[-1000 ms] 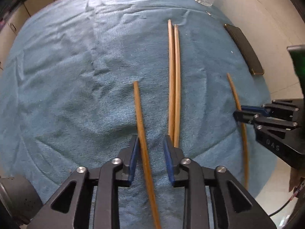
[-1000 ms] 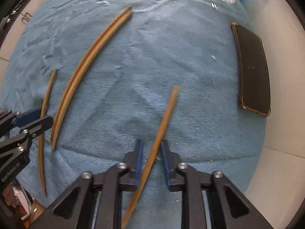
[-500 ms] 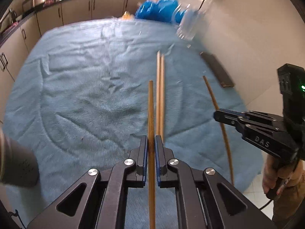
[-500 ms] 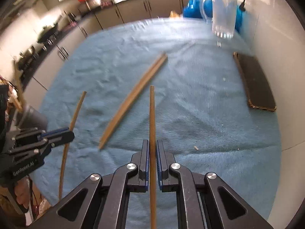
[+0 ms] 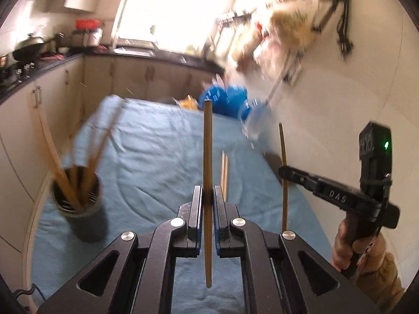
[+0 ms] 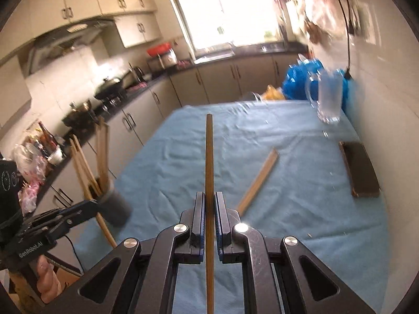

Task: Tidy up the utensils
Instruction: 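Carry both chopsticks upright into the black cup and open both tools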

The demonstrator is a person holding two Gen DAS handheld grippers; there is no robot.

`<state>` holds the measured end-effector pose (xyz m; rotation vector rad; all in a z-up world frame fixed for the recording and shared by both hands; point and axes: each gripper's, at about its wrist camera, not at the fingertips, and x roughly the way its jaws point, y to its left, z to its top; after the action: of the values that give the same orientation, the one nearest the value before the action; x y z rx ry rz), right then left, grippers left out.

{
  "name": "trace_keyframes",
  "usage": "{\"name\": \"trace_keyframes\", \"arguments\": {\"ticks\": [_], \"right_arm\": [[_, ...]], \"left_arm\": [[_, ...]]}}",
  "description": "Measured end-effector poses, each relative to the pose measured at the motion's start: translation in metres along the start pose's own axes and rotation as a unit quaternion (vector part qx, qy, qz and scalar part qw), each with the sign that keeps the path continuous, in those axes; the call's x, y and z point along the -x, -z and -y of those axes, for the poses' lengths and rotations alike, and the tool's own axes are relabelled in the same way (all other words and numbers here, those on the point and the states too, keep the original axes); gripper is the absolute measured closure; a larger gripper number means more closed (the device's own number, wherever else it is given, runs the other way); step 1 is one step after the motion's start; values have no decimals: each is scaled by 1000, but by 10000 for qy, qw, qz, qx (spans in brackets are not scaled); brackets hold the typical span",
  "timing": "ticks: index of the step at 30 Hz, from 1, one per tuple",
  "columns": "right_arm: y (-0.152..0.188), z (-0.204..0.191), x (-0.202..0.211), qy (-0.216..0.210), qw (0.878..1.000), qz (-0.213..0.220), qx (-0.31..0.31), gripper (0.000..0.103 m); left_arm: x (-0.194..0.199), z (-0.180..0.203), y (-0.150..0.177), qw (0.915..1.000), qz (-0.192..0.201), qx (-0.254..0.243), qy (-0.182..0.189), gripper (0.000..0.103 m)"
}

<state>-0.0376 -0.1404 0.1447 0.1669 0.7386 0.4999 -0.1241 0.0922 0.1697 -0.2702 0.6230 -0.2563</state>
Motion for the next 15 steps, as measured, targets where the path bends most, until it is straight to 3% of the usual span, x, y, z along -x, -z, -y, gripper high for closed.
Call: {"name": "trace_keyframes", "arguments": {"ticks": [4, 9, 15], "right_arm": [[-10, -28, 3, -119, 9992, 346, 163, 96], [-30, -77, -3, -576, 9952, 736, 293, 96], [-59, -139, -27, -1138, 9865, 1107, 390, 96]], "left_arm": [[41, -21, -13, 9982, 550, 207, -125, 96], [82, -47, -30, 9926, 1106, 403, -293, 96], [108, -85, -54, 9846, 1484, 541, -752, 96]]}}
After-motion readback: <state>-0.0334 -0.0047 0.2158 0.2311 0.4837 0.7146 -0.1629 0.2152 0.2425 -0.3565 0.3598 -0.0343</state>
